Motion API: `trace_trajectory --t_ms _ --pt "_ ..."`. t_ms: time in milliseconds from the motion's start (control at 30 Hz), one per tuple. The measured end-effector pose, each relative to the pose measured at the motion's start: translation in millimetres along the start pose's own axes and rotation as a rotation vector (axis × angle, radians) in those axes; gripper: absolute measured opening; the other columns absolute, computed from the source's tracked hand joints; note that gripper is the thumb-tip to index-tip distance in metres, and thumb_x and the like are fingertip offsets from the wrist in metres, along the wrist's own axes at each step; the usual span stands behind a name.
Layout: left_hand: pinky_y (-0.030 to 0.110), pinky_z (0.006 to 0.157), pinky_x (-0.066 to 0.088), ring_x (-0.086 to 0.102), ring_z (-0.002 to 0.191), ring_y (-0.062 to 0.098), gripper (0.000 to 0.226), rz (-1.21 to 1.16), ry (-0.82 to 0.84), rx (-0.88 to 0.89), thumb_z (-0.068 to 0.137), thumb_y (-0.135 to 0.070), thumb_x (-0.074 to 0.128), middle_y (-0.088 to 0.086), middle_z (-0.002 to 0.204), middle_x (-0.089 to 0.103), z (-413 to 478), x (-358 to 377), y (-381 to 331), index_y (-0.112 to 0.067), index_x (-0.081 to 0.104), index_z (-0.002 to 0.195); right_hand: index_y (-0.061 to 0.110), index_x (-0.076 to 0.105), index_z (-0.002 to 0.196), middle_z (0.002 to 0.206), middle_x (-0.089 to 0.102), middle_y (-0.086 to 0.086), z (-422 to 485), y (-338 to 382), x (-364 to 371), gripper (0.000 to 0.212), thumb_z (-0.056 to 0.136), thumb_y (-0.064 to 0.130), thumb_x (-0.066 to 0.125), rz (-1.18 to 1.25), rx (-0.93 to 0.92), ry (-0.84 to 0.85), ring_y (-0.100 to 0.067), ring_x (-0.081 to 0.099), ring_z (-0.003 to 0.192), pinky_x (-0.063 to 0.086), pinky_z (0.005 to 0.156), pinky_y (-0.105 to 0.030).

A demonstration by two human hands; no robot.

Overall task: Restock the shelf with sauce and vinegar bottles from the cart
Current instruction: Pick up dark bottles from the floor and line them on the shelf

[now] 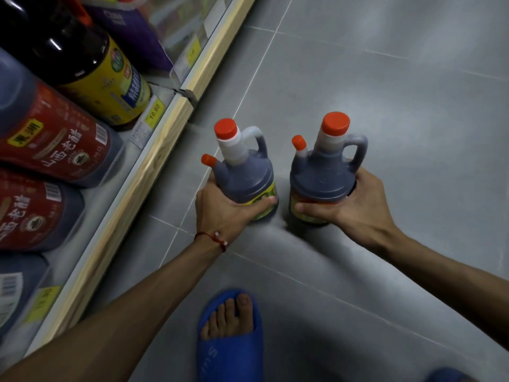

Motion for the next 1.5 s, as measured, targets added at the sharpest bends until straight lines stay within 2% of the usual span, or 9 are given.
trace_trajectory --t_ms 233,467,633,733,867,933,1167,1400,1500 --pt "0.035 0.090 0.060 0.067 0.105 0.001 0.093 0.026 -0.053 -0.211 0.053 -0.056 0.095 -0.013 0.113 0.071 -64.8 -57.9 -74.6 -0.021 0.057 0.131 0.018 0.062 0.129 0.112 0.073 0.007 -19.0 87.7 -34.3 0.083 0.059 0.043 0.099 -0.084 -0.015 0.050 -0.010 0.072 0.098 0.062 0.087 -0.034" --pt "0.037 0.094 0.058 0.067 0.105 0.002 0.102 -0.015 -0.121 -0.357 0.047 -0.060 0.093 -0.012 0.114 0.069 -132.2 -143.1 -193.4 -0.015 0.059 0.131 0.033 0.059 0.127 0.117 0.072 0.008 -53.6 211.1 -74.3 0.086 0.055 0.062 0.095 -0.065 0.055 0.300 -0.020 0.071 0.107 0.059 0.093 -0.047" --pt "0.047 0.095 0.058 0.069 0.111 0.014 0.101 -0.161 -0.203 -0.459 0.041 -0.066 0.094 -0.007 0.115 0.073 -164.7 -204.7 -272.1 -0.019 0.062 0.124 0.033 0.063 0.120 0.109 0.073 0.012 -80.6 322.8 -103.0 0.074 0.056 0.052 0.095 -0.105 0.025 0.381 -0.012 0.071 0.100 0.060 0.089 -0.043" --pt "0.041 0.096 0.058 0.069 0.111 0.007 0.096 -0.145 -0.259 -0.479 0.045 -0.060 0.094 -0.010 0.116 0.073 -186.5 -235.8 -325.5 -0.018 0.063 0.125 0.035 0.060 0.123 0.113 0.072 0.015 -90.0 381.8 -124.5 0.078 0.057 0.045 0.100 -0.108 -0.039 0.406 -0.013 0.072 0.102 0.060 0.090 -0.047" --pt "0.043 0.096 0.058 0.068 0.112 0.009 0.090 -0.185 -0.324 -0.474 0.049 -0.056 0.095 -0.011 0.117 0.073 -218.7 -275.3 -388.3 -0.019 0.062 0.125 0.049 0.054 0.115 0.102 0.065 0.038 -100.9 471.1 -155.6 0.073 0.055 0.067 0.093 -0.157 -0.183 0.500 0.004 0.068 0.096 0.060 0.087 -0.035" --pt "0.043 0.096 0.058 0.068 0.112 0.008 0.090 -0.173 -0.359 -0.480 0.050 -0.060 0.093 -0.014 0.118 0.072 -235.2 -289.4 -413.7 -0.022 0.061 0.125 0.042 0.054 0.118 0.099 0.064 0.034 -105.9 507.5 -168.5 0.079 0.053 0.074 0.086 -0.188 -0.228 0.548 -0.004 0.069 0.090 0.061 0.084 -0.036" --pt "0.039 0.088 0.060 0.069 0.105 0.003 0.083 -0.118 -0.496 -0.461 0.050 -0.064 0.089 -0.017 0.112 0.074 -299.6 -327.3 -501.2 -0.024 0.067 0.119 0.036 0.056 0.120 0.100 0.068 0.024 -136.7 589.1 -211.8 0.081 0.053 0.046 0.101 -0.223 -0.326 0.660 -0.012 0.071 0.090 0.060 0.081 -0.038" --pt "0.028 0.092 0.058 0.069 0.109 0.006 0.071 -0.214 -0.645 -0.369 0.066 -0.038 0.094 -0.004 0.119 0.073 -346.9 -365.8 -572.7 -0.011 0.066 0.126 0.032 0.063 0.117 0.094 0.072 0.016 -164.7 666.4 -241.8 0.077 0.052 0.053 0.099 -0.332 -0.484 0.791 -0.012 0.071 0.083 0.056 0.071 -0.027" --pt "0.019 0.091 0.056 0.066 0.107 -0.003 0.069 -0.269 -0.710 -0.346 0.070 -0.031 0.094 -0.004 0.120 0.071 -359.9 -392.0 -593.4 -0.008 0.063 0.127 0.039 0.059 0.105 0.086 0.069 0.024 -178.0 703.4 -244.8 0.071 0.049 0.050 0.101 -0.330 -0.499 0.792 0.002 0.068 0.079 0.048 0.065 -0.015"
Point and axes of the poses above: each hand's wrist, its own z-axis towards the middle knuckle, its own x-axis out of the palm, y = z × x, the point moved 1 cm from there along z, towards the middle knuckle
